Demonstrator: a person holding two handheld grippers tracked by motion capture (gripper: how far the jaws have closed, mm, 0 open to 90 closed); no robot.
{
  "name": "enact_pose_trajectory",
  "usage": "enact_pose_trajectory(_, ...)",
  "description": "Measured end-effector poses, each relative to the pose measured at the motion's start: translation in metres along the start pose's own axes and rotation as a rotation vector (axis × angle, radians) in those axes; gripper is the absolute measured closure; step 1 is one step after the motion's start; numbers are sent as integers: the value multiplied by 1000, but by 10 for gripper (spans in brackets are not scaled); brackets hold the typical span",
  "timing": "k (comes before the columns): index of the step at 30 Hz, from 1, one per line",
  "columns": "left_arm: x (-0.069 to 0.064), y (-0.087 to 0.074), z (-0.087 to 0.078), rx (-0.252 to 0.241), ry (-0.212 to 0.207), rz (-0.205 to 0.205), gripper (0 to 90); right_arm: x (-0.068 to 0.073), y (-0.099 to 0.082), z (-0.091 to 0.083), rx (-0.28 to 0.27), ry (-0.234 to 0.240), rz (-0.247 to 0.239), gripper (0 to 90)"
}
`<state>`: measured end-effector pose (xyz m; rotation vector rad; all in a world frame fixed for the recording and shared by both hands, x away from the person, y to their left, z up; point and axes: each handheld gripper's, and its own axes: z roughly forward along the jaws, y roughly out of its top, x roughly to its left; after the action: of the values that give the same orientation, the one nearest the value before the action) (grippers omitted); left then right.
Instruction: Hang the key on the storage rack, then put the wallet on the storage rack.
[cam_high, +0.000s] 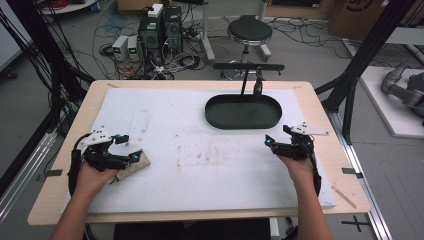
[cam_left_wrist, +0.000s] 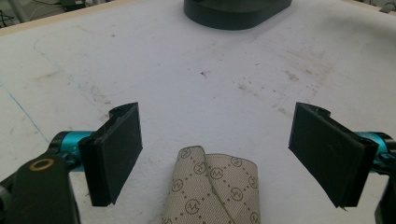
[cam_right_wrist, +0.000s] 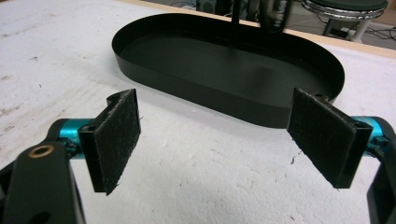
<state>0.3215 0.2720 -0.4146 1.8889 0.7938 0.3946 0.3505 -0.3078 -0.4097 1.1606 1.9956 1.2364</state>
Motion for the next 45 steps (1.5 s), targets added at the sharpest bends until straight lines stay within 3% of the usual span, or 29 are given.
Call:
enact_pose_trajectory(18,-1,-5,-12,9,-3,1,170,2,1,3,-5,4,-14,178)
enact_pose_trajectory(28,-1,-15,-11,82,-41,12,168,0,1,5,1,-1,2,177)
enact_pose_trajectory(45,4,-35,2,240,-41,26,168,-1,1,6,1,-2,7,178)
